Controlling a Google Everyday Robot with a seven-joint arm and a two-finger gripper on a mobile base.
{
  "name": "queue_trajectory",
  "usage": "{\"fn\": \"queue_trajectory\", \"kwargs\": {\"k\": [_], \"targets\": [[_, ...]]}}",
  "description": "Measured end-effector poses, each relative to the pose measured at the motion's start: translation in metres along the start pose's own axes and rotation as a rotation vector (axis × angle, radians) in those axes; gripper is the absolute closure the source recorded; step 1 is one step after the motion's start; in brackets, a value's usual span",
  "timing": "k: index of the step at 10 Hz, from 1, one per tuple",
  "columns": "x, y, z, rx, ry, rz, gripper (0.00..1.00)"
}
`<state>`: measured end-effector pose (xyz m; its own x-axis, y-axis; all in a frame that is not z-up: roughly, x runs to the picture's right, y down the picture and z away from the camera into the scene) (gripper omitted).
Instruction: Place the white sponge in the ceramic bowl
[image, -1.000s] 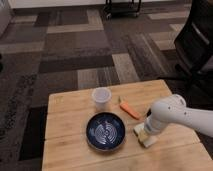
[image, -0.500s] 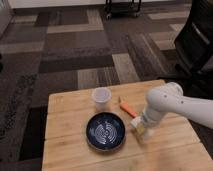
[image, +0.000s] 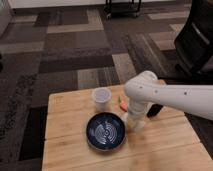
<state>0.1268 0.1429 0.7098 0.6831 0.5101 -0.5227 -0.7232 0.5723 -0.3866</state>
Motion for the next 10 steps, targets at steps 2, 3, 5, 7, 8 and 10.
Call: {"fn": "queue_trajectory", "kwargs": {"k": [2,3,5,7,8,10], "targets": [[-0.018,0.022,-0.016,0.021,-0.016,-0.119,1.0],[-0.026,0.036,-0.017,0.019,-0.014,-0.183,1.0],[-0.042,0.059,-0.019,0.014,-0.021,-0.284,1.0],[-0.057,0.081,-0.018,0.004,-0.038,-0.383,0.96],[-0.057,0.082,-0.018,0.004,-0.039,-0.387,0.92],[-0.057,0.083,-0.017,0.002,-0.037,-0.388,0.72]]}}
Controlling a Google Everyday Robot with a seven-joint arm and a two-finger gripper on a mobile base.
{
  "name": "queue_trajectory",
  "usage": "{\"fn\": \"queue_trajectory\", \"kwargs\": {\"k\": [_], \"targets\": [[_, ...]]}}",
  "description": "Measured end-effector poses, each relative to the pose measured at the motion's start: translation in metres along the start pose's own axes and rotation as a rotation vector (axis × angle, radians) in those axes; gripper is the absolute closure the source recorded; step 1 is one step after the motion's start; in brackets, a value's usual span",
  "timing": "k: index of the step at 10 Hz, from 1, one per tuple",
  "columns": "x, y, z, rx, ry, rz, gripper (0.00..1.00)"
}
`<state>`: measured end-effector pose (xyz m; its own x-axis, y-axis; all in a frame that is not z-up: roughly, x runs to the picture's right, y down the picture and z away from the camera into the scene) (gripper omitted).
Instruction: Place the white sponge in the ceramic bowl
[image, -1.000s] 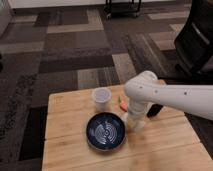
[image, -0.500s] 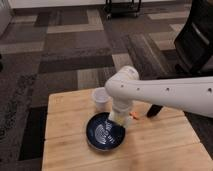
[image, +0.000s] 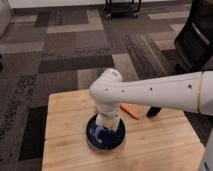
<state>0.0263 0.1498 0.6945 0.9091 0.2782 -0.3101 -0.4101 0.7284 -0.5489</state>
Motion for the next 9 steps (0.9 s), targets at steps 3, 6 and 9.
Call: {"fn": "queue_trajectory", "kwargs": {"k": [3,6,9], "targets": [[0.0007,-0.0001,0.0003,0.0,0.001,0.001,0.32],[0.0013,-0.0003,0.0004,-0.001,0.002,0.003,0.2],[0.0015,-0.0003,0.0004,-0.001,0.002,0.003,0.2]]}}
